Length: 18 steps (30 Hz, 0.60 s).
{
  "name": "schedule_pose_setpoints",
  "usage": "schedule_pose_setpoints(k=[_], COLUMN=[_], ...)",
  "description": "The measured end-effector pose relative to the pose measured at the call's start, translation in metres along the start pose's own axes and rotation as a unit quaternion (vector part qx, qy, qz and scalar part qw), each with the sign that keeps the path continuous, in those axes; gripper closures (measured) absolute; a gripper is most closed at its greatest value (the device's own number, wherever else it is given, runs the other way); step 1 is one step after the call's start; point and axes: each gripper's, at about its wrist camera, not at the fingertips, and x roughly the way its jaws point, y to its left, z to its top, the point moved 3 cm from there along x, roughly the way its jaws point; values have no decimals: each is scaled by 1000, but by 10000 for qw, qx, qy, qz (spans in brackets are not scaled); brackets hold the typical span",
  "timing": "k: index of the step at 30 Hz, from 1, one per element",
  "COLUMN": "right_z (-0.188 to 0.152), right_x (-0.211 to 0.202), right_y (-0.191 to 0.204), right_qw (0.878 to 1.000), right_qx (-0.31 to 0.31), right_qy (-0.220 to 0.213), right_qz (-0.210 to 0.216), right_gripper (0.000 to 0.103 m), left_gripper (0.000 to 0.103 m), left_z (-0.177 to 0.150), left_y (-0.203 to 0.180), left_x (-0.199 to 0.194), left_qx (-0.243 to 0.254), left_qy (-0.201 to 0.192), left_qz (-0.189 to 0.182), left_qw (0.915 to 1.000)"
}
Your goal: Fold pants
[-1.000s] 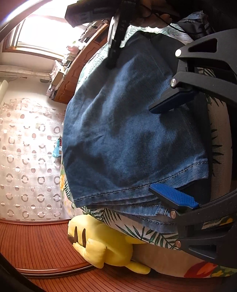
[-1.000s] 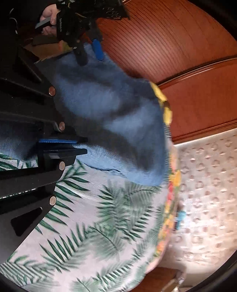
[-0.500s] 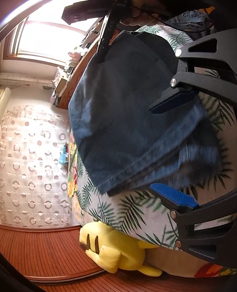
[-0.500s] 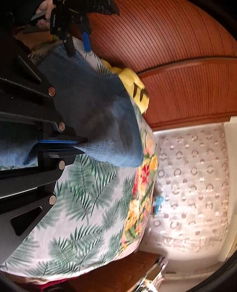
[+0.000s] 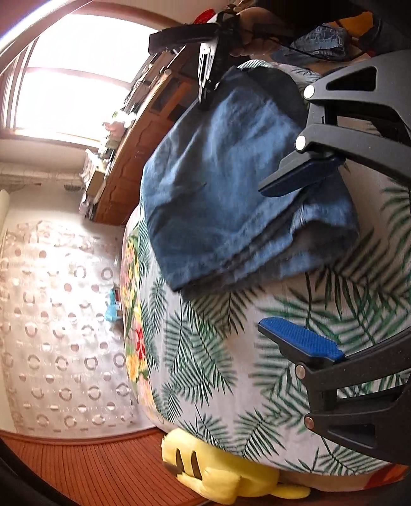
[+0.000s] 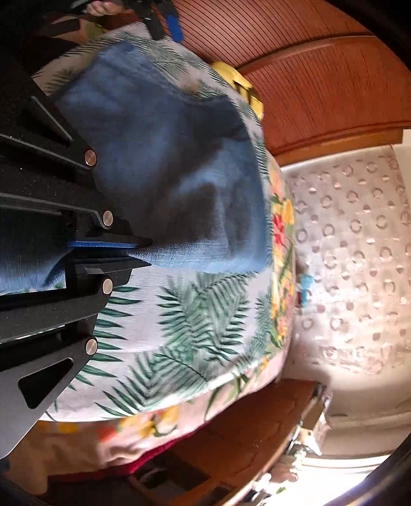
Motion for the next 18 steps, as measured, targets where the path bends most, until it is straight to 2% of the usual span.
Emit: schedule_pose_setpoints(k=[5,8,10,18], right_z=[-1,-7,-10,-23], right_x=[-13,-27,-31,-36], right_y=[1,-6,-2,4], right_qw=[9999,9999,9999,9996], right_qx=[-142,-107,-57,115], right_qy=[25,38,22,-144], right_qz=[9,14,93,235], right_gripper=[91,77,67,54], left_gripper=[24,25,31,52], left_z=[-1,-4,-6,-17], left_y=[-17,-27,-36,-56], left_x=[3,2,2,5], left_qx=[89,169,239,319], left_qy=[34,15,29,193], left_qz=[-127,-128,-158,-442], left_qw=[9999,9998,9996,9983])
